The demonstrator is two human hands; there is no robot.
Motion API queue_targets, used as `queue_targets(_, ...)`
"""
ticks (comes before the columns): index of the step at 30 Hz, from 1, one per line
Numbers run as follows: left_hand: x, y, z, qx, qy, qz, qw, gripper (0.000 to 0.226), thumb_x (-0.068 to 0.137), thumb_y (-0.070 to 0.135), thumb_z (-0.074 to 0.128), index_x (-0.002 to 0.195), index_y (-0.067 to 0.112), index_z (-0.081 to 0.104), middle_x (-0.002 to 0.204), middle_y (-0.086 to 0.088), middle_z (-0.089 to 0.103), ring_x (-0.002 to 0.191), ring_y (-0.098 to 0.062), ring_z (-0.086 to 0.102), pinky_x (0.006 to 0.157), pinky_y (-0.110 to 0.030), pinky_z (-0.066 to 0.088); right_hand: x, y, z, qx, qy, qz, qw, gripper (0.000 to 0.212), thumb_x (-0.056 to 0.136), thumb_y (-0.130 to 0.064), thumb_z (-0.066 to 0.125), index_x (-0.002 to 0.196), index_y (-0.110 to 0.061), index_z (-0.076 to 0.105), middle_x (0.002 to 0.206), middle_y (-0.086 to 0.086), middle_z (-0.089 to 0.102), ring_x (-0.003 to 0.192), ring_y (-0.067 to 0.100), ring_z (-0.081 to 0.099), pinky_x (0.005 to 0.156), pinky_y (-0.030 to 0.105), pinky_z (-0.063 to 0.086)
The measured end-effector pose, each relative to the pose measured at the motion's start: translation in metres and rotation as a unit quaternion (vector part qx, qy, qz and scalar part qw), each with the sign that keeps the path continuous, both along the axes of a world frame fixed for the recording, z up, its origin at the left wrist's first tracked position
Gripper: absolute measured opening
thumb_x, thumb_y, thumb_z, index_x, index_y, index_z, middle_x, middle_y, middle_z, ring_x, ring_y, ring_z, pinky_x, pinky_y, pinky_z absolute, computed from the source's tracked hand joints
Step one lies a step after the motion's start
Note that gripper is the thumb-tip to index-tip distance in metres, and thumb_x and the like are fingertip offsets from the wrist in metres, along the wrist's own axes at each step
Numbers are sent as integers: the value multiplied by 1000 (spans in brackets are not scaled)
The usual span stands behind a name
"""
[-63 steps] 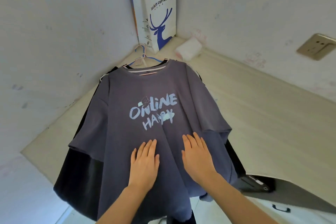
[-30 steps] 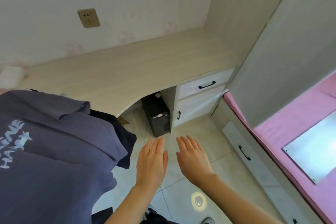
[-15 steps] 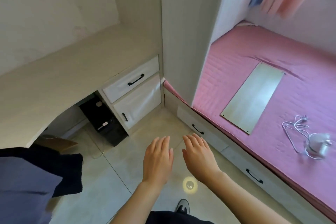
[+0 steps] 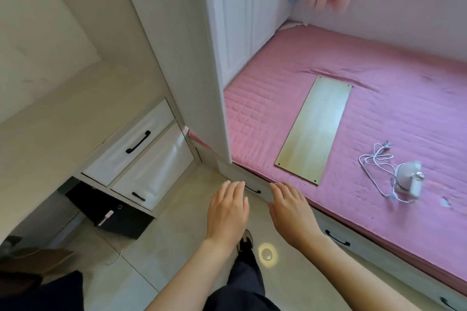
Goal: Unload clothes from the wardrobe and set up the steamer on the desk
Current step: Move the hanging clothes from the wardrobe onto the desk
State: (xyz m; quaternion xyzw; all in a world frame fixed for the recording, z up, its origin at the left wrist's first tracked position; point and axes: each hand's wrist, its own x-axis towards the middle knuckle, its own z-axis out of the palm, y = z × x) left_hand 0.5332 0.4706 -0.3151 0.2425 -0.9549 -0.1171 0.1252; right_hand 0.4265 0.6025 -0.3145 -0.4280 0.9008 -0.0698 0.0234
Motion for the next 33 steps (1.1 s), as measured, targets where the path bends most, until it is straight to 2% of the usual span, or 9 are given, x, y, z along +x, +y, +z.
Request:
queue_targets(2,-25,-9,0,3,8,-6,1000,36,89,25,50,120,11,62,117,0,66,116,-22,57,92,-34,49,-23,-6,-2,-5,6,-4,1000,45,79,-20,70,119,-3,60,114,11,65,112,34,59,93,44,51)
queue_targets(6,-75,-34,0,-2,8,-24,1000,35,86,20,63,119,10,62,116,-3,66,115,-23,58,95,-35,49,-75,-30,5,-12,26,2,1000,40,77,-17,71,113,-3,62,109,12,66,107,35,60,89,43,52)
queue_targets(9,-116,-57,4,-8,2,-35,999,32,87,20,60,118,9,61,113,-4,66,113,-23,58,95,-35,49,-117,-51,9,-24,26,11,999,37,80,-18,68,114,-3,60,110,12,64,110,35,59,91,43,51)
queue_targets(13,-162,-83,7,-23,2,-39,999,32,90,23,56,120,11,60,115,-2,65,115,-23,57,99,-34,45,-167,-80,13,-15,31,12,999,45,81,-22,69,120,-3,58,116,12,63,115,35,56,96,44,49)
queue_targets(19,-225,-115,16,-24,-8,-32,999,41,91,23,55,130,9,53,129,-7,60,123,-24,52,105,-36,43,-230,-117,24,-27,39,20,999,45,84,-22,66,123,-3,57,120,12,62,119,35,54,100,44,45)
queue_targets(26,-279,-135,22,-3,-19,35,999,43,96,26,49,136,12,47,139,-6,53,132,-23,44,109,-35,36,-295,-153,38,-32,49,69,996,44,87,-24,64,125,-3,57,123,13,62,120,34,54,100,43,44)
queue_targets(33,-328,-152,39,-5,-1,141,990,42,94,24,54,134,12,51,135,-5,55,127,-22,48,103,-34,43,-359,-186,50,-42,46,150,987,41,86,-22,64,122,-3,57,119,13,63,118,34,55,98,43,47)
